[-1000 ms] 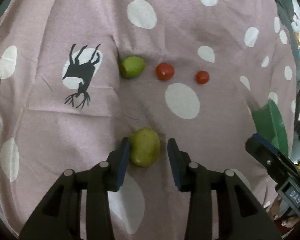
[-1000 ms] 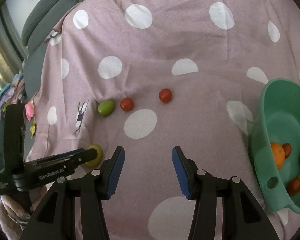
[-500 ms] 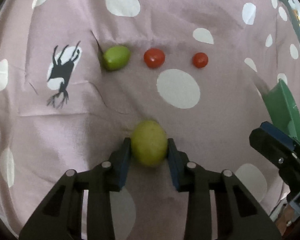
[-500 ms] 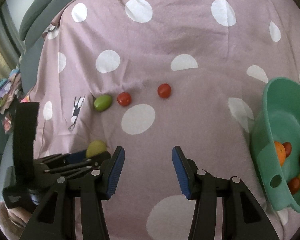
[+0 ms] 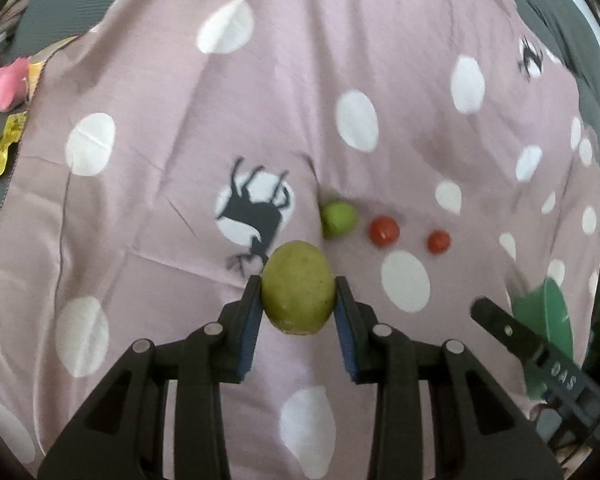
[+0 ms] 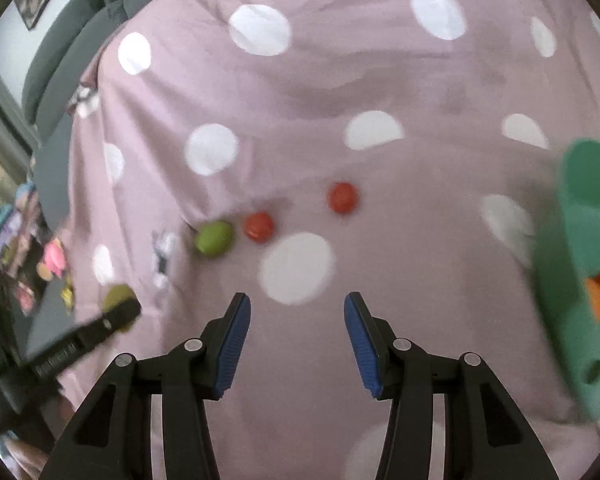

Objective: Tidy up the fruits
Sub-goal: 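Lift the yellow-green fruit with the left tool while the right tool grasps the green fruit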

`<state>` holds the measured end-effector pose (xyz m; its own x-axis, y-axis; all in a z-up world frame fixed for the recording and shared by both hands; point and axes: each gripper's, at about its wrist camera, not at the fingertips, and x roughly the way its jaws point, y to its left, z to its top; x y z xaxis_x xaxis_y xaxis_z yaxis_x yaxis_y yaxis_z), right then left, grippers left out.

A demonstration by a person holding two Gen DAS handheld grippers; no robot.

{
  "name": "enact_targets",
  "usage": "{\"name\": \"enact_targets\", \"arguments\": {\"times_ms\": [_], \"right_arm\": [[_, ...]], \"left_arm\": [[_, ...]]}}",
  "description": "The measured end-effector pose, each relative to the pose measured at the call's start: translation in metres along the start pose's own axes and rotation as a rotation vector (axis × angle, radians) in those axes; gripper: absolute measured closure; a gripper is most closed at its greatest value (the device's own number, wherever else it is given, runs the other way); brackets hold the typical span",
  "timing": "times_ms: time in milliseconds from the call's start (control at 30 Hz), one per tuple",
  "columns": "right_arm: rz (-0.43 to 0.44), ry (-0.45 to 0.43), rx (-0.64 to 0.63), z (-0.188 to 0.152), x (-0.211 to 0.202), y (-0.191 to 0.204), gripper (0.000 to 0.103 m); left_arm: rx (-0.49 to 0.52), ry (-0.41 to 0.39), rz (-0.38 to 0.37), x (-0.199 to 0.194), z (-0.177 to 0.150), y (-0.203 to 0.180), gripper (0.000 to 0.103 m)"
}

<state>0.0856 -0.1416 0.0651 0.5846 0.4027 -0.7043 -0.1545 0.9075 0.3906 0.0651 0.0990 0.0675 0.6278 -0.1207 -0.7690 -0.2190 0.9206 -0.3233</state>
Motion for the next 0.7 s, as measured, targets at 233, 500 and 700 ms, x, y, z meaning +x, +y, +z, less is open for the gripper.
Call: {"name": "enact_targets", "arguments": {"times_ms": [233,500,700], "right_arm": [[0.070,0.054,0.025,0.024,0.063,0.045,0.053],[0.027,0.117,0.126,0.035,0.122,0.052,0.068],[-0.009,0.110,0.078,0.035,0.129,0.061,0.067]], "left_arm": [[-0.086,-0.057,0.002,-0.009,0.013,0.019,0.069],[-0.136,-0.055,-0.021,-0.018,0.016,0.035,0.069],[-0.141,-0.065,-0.022,-0.024,0.016,0.030,0.069]]}}
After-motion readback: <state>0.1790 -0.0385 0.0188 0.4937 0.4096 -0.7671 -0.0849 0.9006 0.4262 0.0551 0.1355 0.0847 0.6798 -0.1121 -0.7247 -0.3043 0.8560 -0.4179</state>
